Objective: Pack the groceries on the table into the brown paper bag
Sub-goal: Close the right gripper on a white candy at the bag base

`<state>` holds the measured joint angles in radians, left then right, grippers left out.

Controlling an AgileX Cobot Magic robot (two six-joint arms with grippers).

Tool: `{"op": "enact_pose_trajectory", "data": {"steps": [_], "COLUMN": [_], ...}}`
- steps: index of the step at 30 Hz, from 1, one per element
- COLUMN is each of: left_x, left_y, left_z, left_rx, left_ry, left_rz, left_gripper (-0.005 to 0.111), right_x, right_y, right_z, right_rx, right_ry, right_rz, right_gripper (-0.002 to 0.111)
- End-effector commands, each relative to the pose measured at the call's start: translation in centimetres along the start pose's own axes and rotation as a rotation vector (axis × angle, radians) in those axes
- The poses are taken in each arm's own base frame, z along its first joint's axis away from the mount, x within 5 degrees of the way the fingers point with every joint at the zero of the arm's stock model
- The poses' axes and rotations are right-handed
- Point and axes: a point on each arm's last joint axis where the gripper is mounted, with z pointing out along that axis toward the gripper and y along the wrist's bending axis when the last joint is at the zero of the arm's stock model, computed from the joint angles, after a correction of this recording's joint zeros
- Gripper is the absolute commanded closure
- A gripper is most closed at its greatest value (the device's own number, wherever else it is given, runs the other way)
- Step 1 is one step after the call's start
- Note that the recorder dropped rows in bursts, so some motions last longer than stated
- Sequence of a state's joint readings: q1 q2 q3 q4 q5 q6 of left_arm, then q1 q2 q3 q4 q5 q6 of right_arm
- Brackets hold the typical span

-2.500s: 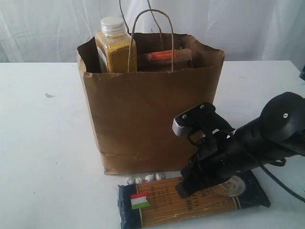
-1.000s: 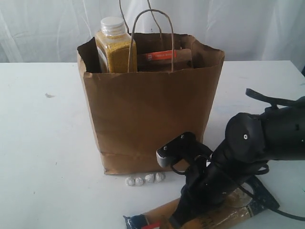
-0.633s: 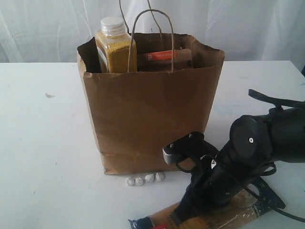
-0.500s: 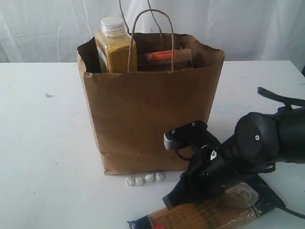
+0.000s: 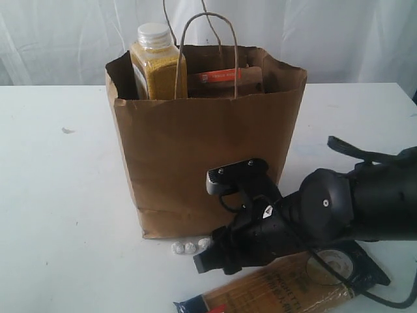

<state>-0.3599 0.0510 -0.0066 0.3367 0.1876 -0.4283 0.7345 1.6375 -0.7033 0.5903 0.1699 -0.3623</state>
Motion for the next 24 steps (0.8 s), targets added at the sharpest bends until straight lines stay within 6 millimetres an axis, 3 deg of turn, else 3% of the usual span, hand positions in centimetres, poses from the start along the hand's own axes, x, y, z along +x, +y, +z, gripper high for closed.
{"op": "enact_pose_trajectory", "data": {"steps": [1,12,17,24], "left_x": [0.2,0.2,0.2,0.2], "left_y": [0.0,0.0,0.0,0.0], "left_z": [0.0,0.0,0.0,0.0], "left_rx": [-0.002,-0.002,-0.002,-0.002], "left_ry": [0.007,0.007,0.007,0.007], "left_rz": [0.002,0.002,0.005,0.005], "left_gripper": [0.107,0.107,0.107,0.107], "right_x": [-0.2,0.6,0.5,0.6], "right_y": [-0.4,-1.1,-1.3,-1.2], "right_z": [0.9,3.0,3.3,3.3], "right_rx": [0.038,0.079,0.095,0.092], "right_ry": [-0.052,-0.024,-0.046,-0.038], "right_rz": [0.040,0.050,0.049,0.050], "right_gripper": [0.056,0.057,0.063,0.063]}}
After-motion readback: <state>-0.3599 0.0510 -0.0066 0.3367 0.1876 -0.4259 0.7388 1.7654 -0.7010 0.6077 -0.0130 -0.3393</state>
